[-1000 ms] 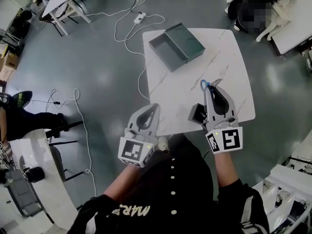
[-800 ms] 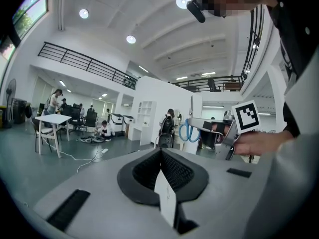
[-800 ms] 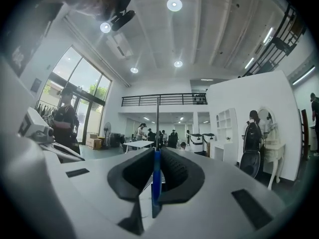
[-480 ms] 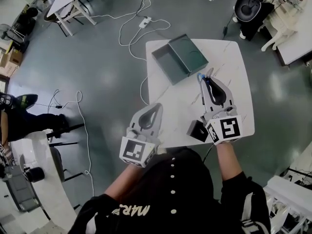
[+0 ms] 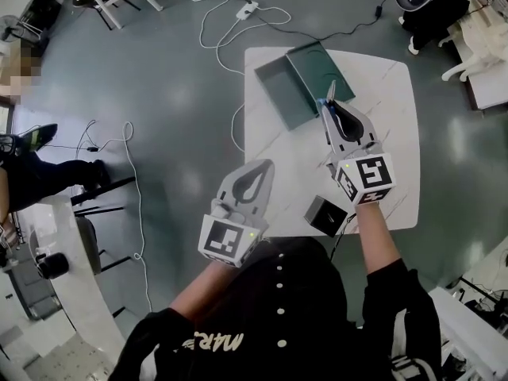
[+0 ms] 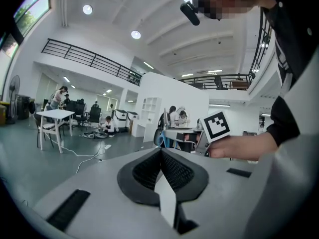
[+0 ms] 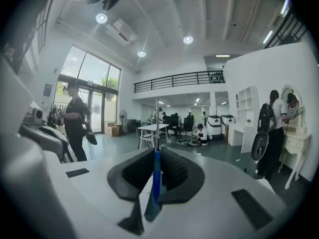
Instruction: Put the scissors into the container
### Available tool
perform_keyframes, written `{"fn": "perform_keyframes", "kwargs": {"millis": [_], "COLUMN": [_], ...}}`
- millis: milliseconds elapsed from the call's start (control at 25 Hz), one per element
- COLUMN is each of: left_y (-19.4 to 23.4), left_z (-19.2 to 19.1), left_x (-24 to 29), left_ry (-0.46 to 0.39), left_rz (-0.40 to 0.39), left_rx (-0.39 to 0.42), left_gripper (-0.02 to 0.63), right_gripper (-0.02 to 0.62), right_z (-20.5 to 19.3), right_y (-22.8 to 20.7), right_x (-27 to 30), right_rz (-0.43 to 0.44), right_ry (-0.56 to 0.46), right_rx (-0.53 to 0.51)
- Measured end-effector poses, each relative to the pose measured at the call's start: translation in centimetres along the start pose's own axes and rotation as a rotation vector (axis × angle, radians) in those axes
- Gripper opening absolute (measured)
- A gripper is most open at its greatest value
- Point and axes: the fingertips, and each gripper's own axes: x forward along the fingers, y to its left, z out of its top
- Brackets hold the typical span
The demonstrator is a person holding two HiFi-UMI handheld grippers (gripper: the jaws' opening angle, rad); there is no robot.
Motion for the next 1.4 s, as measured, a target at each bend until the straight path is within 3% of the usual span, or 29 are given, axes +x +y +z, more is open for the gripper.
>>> {"fn": "perform_keyframes", "kwargs": {"millis": [480, 960, 1400], "left_y": [1.4, 3.3, 3.2], "left_z": [-3.2, -7.7, -11.0], "left_x": [4.5, 6.1, 6.1], "left_ry": [0.044, 0.096, 0.148], "left_rz": [0.050, 0.099, 0.114], "left_rx": [-0.070, -0.139, -0.206], "left_gripper": [0.026, 0.026, 0.026], "right_gripper": [0.052, 0.051, 0.051], "right_z": [-11.4, -21.8, -26.5], "right_y": [-1.8, -2.1, -1.1], "right_x": [9.8, 16.9, 19.8], "right_rz": [0.124, 0.185, 0.194], "right_ry": [0.231, 0.487, 0.633], "right_rx": [0.087, 0.187, 0.239]}}
